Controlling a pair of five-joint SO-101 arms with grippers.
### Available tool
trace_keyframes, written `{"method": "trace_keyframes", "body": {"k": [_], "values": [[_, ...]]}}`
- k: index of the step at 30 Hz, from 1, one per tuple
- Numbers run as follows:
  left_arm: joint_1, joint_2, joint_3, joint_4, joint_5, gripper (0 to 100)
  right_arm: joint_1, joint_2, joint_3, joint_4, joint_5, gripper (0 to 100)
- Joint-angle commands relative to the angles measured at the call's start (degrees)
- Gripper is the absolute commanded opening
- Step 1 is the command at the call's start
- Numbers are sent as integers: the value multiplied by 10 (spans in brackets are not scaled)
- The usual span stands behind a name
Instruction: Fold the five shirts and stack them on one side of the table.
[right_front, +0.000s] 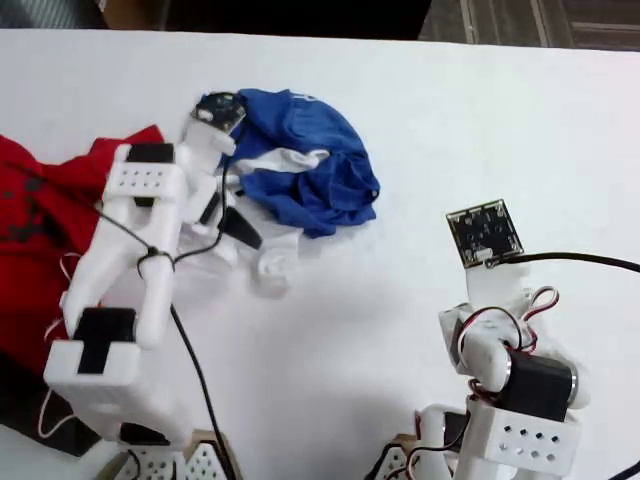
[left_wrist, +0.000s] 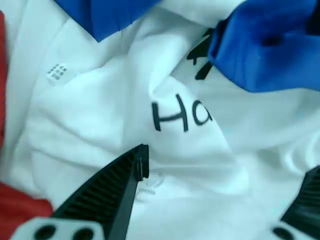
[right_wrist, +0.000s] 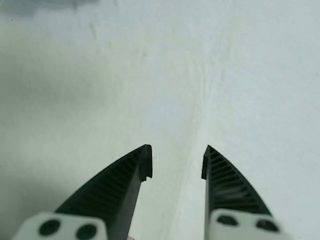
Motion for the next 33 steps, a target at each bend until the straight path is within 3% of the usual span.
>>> {"method": "trace_keyframes", "body": {"k": [1,6,9,12,14,20,27,33], "values": [[-28,67,-33,-16,6,460,6,-7,-3,-6,4,174],[-69,195,-167,76,6,408,6,-7,-4,-7,4,174],[-83,239,-255,155,6,248,6,-7,-4,-8,4,174],[-104,254,-332,224,6,13,6,-7,-4,-8,4,174],[-130,251,-383,271,6,54,6,-7,-4,-8,4,174],[-267,211,-587,360,2,24,6,-7,-4,-8,4,174],[-471,171,-814,350,-4,24,4,-7,-4,-8,4,174],[-624,173,-992,250,-23,24,4,-7,-2,-8,4,174]]}}
